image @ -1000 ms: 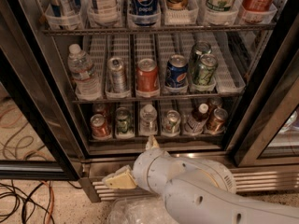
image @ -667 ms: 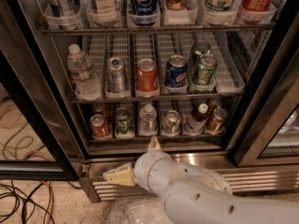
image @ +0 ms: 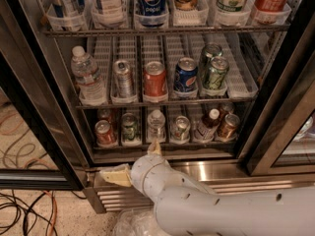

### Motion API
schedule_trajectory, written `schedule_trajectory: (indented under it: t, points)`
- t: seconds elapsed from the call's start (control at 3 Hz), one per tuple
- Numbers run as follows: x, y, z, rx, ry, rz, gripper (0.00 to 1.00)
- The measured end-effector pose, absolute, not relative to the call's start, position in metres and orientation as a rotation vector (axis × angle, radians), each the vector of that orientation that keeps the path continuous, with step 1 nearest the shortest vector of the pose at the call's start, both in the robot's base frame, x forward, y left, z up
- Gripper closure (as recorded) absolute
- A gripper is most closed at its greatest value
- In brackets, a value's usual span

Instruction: Pick coke can from bottom shelf of fridge

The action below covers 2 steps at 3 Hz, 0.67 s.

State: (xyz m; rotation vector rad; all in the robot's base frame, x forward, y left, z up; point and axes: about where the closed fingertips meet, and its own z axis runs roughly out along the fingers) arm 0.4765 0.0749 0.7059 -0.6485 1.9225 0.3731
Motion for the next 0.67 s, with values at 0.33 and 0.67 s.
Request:
schedule_trajectory:
  t: [0.33, 0.67]
  points:
    - [0.476, 0.075, 0.706, -0.648, 1.922, 0.373, 0.0]
    - [0.487, 0.088, 0.695, -0.591, 1.909, 0.412, 0.0]
